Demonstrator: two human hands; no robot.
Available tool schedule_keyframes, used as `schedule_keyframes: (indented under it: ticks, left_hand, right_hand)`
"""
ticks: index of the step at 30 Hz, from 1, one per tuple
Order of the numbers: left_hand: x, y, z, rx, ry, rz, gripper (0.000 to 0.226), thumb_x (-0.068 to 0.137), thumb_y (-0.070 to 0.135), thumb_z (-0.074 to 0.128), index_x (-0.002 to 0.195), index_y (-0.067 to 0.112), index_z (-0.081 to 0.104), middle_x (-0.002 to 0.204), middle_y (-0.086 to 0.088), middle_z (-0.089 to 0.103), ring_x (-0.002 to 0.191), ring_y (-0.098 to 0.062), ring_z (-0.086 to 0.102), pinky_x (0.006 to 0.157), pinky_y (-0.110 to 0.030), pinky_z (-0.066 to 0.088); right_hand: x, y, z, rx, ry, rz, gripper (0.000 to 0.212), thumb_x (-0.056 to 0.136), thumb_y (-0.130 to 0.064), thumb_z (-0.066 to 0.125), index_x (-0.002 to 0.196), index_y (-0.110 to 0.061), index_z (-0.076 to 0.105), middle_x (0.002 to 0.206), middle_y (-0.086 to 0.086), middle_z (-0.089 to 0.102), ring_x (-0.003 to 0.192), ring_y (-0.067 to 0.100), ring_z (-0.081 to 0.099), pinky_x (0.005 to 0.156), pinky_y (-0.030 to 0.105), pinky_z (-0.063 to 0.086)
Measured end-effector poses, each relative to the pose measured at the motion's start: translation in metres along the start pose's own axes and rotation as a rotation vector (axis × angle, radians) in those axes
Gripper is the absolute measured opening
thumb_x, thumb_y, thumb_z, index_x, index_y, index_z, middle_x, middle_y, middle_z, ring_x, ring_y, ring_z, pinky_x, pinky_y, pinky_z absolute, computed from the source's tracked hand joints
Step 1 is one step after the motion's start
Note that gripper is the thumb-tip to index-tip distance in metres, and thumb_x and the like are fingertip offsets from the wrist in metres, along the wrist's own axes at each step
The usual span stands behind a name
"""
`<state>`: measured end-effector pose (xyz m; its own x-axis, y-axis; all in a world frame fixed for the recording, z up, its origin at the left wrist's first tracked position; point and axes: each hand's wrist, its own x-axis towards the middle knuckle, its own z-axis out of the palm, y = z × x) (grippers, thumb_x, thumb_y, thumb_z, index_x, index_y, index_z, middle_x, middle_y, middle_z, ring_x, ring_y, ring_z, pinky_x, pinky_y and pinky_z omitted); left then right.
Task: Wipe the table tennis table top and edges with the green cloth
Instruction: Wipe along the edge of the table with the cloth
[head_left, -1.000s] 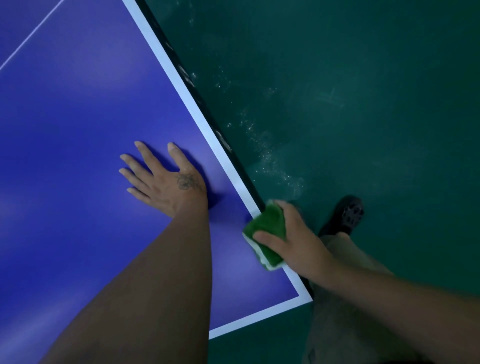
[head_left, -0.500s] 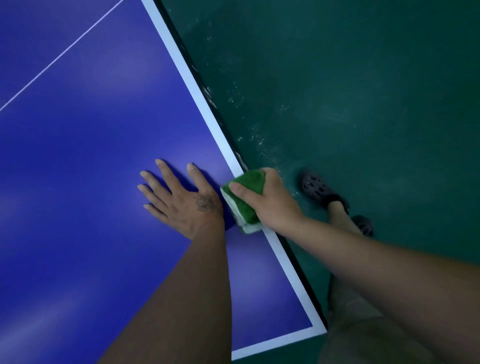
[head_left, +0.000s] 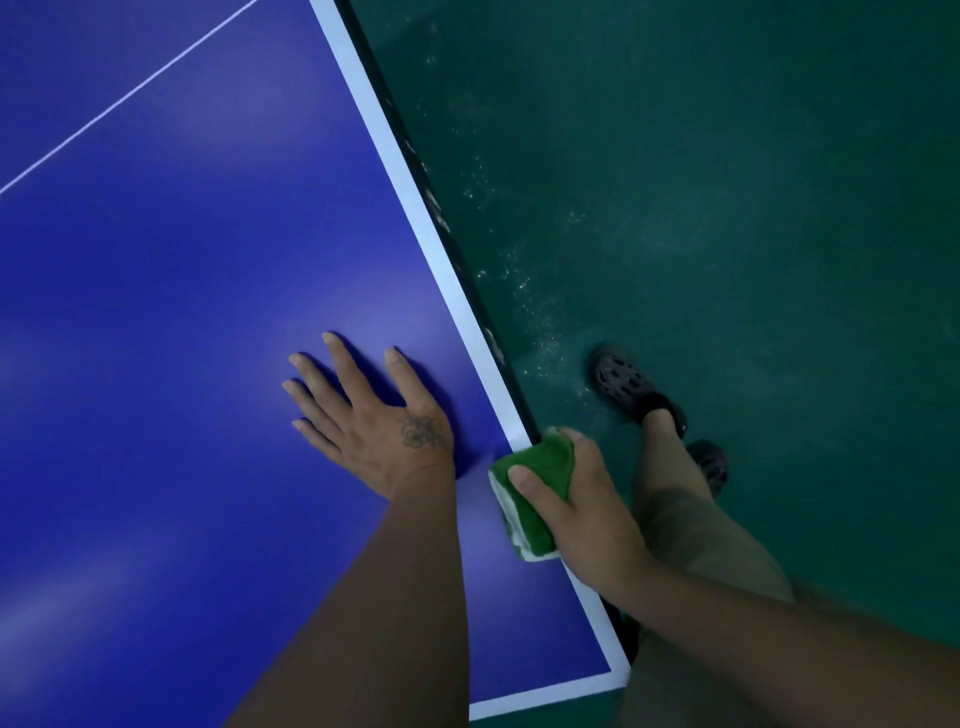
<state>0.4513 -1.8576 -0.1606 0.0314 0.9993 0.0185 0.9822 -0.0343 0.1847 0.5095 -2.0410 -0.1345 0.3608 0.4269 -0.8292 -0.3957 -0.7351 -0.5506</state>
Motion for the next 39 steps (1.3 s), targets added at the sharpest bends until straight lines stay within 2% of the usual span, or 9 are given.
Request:
schedule_keyframes:
  ticks: [6,11,15,17,20,24,29,35,39]
  left_hand:
    - [0.001,-0.001,0.001,-0.034,0.037,0.010,0.056,0.114,0.045,0.046,0.167,0.027,0.041,0.178,-0.003,0.026,0.167,-0.026,0.018,0.135,-0.054,0.011]
    - [0.003,-0.001,0.003,-0.015,0.069,0.034,0.054,0.114,0.038,0.047,0.166,0.025,0.043,0.177,-0.005,0.029,0.166,-0.028,0.022,0.134,-0.055,0.015]
    - [0.003,0.001,0.001,-0.011,0.066,0.037,0.053,0.114,0.036,0.047,0.166,0.024,0.044,0.177,-0.006,0.030,0.166,-0.028,0.022,0.134,-0.056,0.016]
    - [0.003,0.001,0.000,-0.017,0.056,0.031,0.054,0.113,0.036,0.047,0.165,0.023,0.045,0.177,-0.006,0.030,0.165,-0.029,0.023,0.133,-0.058,0.016]
    - [0.003,0.003,-0.002,-0.026,0.045,0.036,0.054,0.113,0.034,0.046,0.165,0.021,0.045,0.176,-0.007,0.031,0.165,-0.029,0.023,0.133,-0.058,0.017]
    - [0.003,0.003,-0.004,-0.031,0.040,0.036,0.054,0.112,0.028,0.047,0.165,0.020,0.045,0.176,-0.008,0.030,0.165,-0.030,0.023,0.133,-0.056,0.016]
    - [0.004,0.001,-0.002,-0.041,0.023,0.021,0.057,0.109,0.029,0.044,0.166,0.022,0.043,0.178,-0.005,0.028,0.166,-0.027,0.020,0.134,-0.055,0.013]
    - [0.004,-0.005,0.003,-0.020,0.028,0.041,0.057,0.110,0.031,0.043,0.167,0.024,0.041,0.179,-0.003,0.026,0.167,-0.026,0.018,0.133,-0.057,0.016]
    - [0.005,-0.002,0.000,-0.028,0.021,0.030,0.058,0.109,0.028,0.045,0.167,0.024,0.042,0.179,-0.003,0.025,0.167,-0.025,0.017,0.134,-0.056,0.016]
  right_hand:
    - [0.077,-0.100,0.013,-0.012,0.110,-0.127,0.083,0.090,-0.070,0.072,0.147,-0.014,0.049,0.137,0.005,0.057,0.126,0.026,0.058,0.112,0.048,0.047]
    - [0.148,-0.196,0.019,0.010,0.100,-0.208,0.077,0.090,-0.074,0.071,0.137,-0.018,0.049,0.133,0.003,0.054,0.120,0.027,0.060,0.106,0.051,0.052]
    - [0.138,-0.184,0.014,-0.031,0.093,-0.252,0.082,0.091,-0.070,0.073,0.148,-0.017,0.045,0.139,0.003,0.053,0.126,0.026,0.058,0.109,0.050,0.050]
    - [0.118,-0.156,0.008,-0.068,0.052,-0.236,0.088,0.091,-0.067,0.074,0.155,-0.017,0.041,0.145,0.003,0.052,0.132,0.025,0.055,0.111,0.044,0.047]
    - [0.082,-0.109,-0.005,-0.147,-0.031,-0.154,0.090,0.091,-0.068,0.072,0.158,-0.021,0.036,0.145,-0.002,0.048,0.134,0.021,0.052,0.105,0.032,0.039]
    - [0.059,-0.085,-0.008,-0.156,-0.075,-0.055,0.089,0.092,-0.069,0.070,0.158,-0.020,0.036,0.141,-0.003,0.048,0.135,0.022,0.052,0.110,0.036,0.043]
    - [0.086,-0.135,0.005,-0.150,0.015,-0.055,0.093,0.091,-0.070,0.070,0.154,-0.009,0.041,0.146,0.011,0.050,0.135,0.031,0.053,0.116,0.042,0.044]
    - [0.167,-0.238,0.011,-0.117,0.046,-0.175,0.087,0.090,-0.079,0.067,0.144,-0.014,0.044,0.142,0.007,0.053,0.128,0.031,0.058,0.110,0.051,0.050]
    - [0.177,-0.246,0.009,-0.081,0.031,-0.216,0.085,0.091,-0.075,0.070,0.146,-0.016,0.043,0.141,0.005,0.051,0.127,0.028,0.059,0.109,0.052,0.051]
